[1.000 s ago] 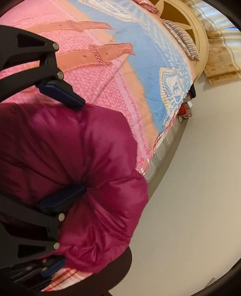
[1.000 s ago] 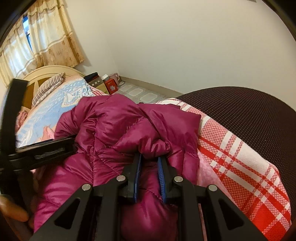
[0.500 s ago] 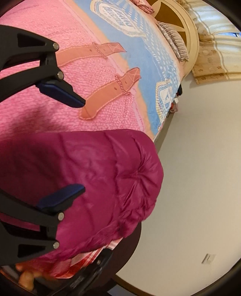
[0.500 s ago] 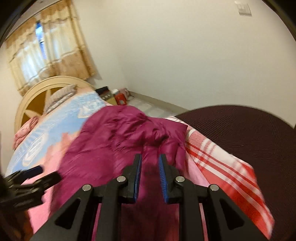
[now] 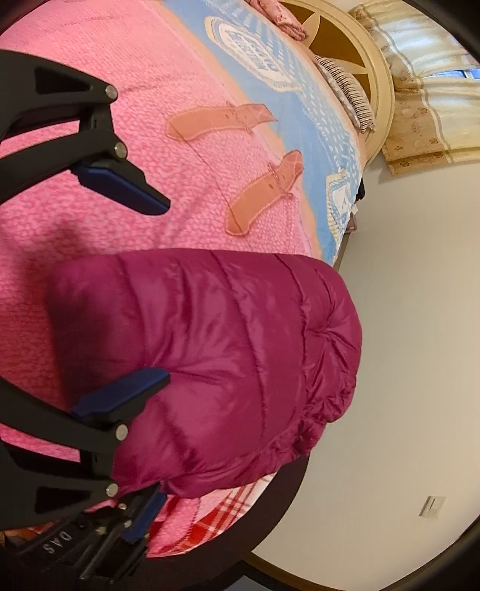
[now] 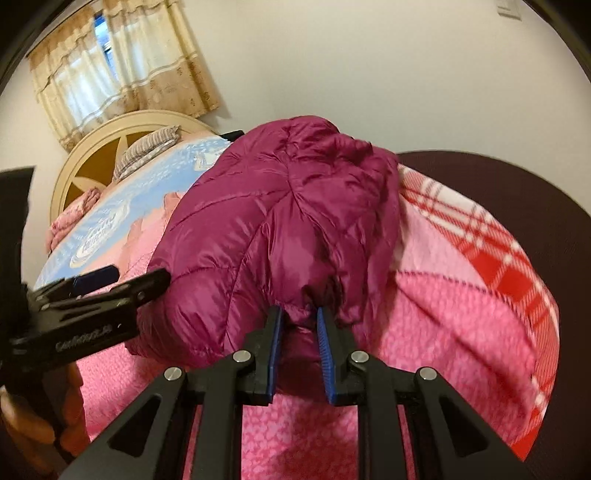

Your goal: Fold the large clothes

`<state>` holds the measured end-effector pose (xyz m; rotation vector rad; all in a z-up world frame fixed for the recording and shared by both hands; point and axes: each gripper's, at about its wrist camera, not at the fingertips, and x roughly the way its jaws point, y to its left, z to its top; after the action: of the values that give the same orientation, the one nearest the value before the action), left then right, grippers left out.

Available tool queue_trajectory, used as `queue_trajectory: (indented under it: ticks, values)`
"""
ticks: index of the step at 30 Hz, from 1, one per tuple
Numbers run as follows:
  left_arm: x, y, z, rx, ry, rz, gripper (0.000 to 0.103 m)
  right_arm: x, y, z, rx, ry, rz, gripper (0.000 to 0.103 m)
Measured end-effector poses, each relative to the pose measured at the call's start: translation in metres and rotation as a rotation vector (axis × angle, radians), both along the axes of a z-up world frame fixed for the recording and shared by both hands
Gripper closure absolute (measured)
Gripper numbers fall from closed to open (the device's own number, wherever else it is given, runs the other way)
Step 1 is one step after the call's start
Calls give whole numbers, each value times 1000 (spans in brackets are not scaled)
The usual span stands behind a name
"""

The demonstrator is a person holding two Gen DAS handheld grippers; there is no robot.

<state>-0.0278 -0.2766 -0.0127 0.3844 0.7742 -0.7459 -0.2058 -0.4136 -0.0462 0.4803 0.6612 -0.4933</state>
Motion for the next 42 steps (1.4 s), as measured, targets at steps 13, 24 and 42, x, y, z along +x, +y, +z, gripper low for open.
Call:
queue_trajectory:
  ticks: [13, 24, 42]
  values:
    - [-66, 65, 38, -74, -160, 30, 2, -73, 48, 61, -60, -68, 0, 37]
    - [-118, 112, 101, -223, -346, 51, 0, -131, 96, 131, -261, -220, -6, 31]
    - [-134, 132, 121, -299, -437, 106, 0, -151, 129, 159, -369, -339, -57, 22]
